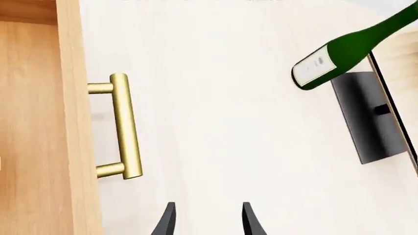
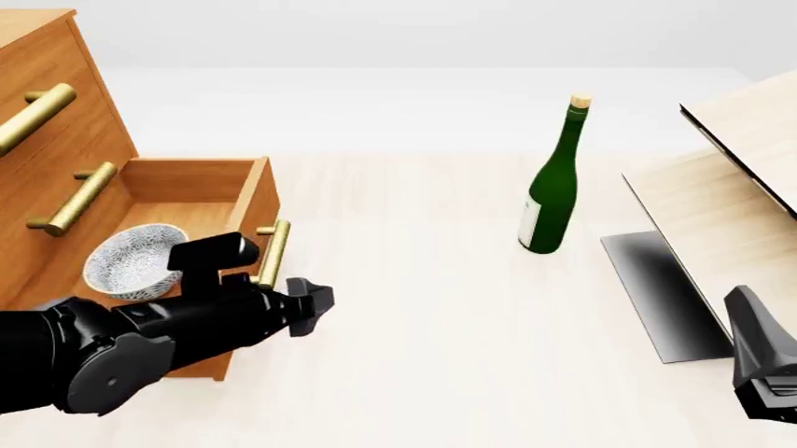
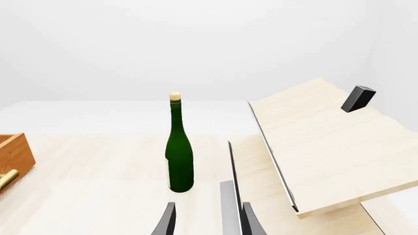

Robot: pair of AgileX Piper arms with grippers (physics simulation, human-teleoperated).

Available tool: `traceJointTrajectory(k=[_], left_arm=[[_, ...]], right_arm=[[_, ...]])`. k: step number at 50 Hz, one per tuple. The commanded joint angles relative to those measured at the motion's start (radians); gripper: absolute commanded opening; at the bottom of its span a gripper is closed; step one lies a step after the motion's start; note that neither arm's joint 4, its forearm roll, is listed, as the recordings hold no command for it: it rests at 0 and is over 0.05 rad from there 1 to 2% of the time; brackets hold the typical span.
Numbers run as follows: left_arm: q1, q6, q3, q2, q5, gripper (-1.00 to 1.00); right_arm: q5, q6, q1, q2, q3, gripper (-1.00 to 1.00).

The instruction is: Put the bowl in the bottom drawer of the cabinet and close it.

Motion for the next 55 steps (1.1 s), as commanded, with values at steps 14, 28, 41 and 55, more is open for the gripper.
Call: traceJointTrajectory(k=[14, 28, 41, 55], left_arm=[[0.135, 0.04, 0.024, 0.013, 0.029, 1.0], [0.198, 0.054, 0.052, 0.002, 0.034, 1.0], [0.248, 0.07, 0.069, -0.006, 0.034, 1.0], [0.314, 0.086, 0.087, -0.027, 0.039, 1.0]], right_arm=[[0.0, 0.0, 0.0, 0.0, 0.0, 1.0], [0.0, 0.0, 0.0, 0.0, 0.0, 1.0], [0.0, 0.0, 0.0, 0.0, 0.0, 1.0], [0.0, 0.0, 0.0, 0.0, 0.0, 1.0]])
